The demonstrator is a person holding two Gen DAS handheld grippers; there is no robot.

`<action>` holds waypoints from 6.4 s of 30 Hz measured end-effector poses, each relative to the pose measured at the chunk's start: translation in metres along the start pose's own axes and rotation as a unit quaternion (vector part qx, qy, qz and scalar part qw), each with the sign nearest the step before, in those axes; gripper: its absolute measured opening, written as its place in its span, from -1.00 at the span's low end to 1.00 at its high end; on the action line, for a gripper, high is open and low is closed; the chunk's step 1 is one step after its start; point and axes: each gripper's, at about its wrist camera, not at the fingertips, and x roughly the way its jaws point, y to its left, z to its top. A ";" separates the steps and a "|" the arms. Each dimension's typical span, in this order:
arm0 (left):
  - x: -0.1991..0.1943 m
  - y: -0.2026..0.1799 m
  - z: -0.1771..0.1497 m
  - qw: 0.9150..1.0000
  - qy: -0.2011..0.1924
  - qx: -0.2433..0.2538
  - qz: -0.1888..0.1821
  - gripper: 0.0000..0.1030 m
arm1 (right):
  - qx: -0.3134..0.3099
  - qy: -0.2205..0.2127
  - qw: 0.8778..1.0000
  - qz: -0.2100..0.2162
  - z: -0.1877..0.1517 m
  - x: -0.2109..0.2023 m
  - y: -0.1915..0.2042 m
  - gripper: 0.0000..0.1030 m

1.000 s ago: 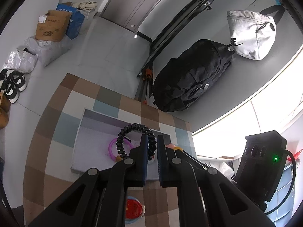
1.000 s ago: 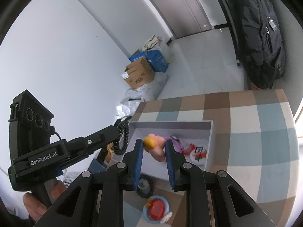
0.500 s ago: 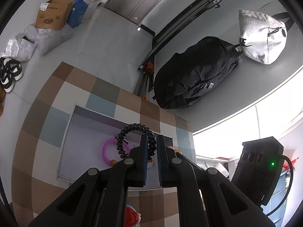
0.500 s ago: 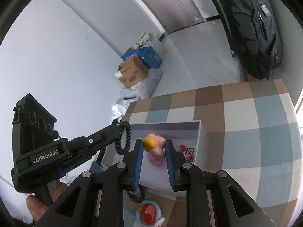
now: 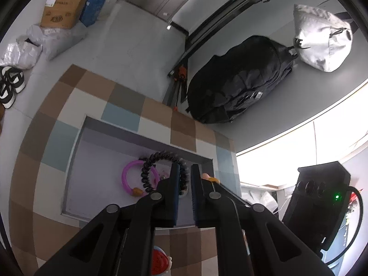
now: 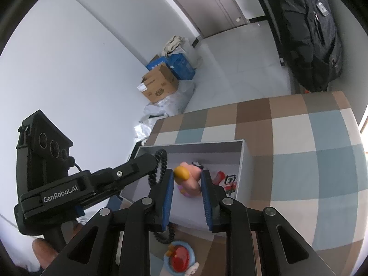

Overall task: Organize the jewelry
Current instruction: 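Carry coil and pig toy into the gray box and open both grippers, then withdraw both grippers from the gray box back over the table items, then grasp the black beaded bracelet with the left gripper and lift it, then grasp the red-capped small bottle with the right gripper while the left holds the bracelet, then lower bracelet and bottle into the gray box and open both grippers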

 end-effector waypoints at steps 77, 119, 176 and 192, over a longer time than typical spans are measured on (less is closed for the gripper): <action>0.005 0.018 -0.080 0.970 0.038 0.087 0.223 0.47 | -0.075 -0.006 0.991 -0.107 -0.081 -0.057 0.005 1.00; -0.033 0.016 -0.072 0.991 0.019 0.034 0.126 -0.13 | -0.076 0.002 0.991 -0.111 -0.081 -0.051 0.007 1.00; -0.088 0.067 -0.052 0.998 -0.011 -0.029 0.053 -0.13 | -0.120 0.085 0.986 -0.075 -0.075 0.061 0.067 -0.64; -0.076 0.045 -0.052 0.997 -0.026 0.003 0.075 -0.13 | -0.123 0.030 0.991 -0.041 -0.065 0.015 0.069 -0.64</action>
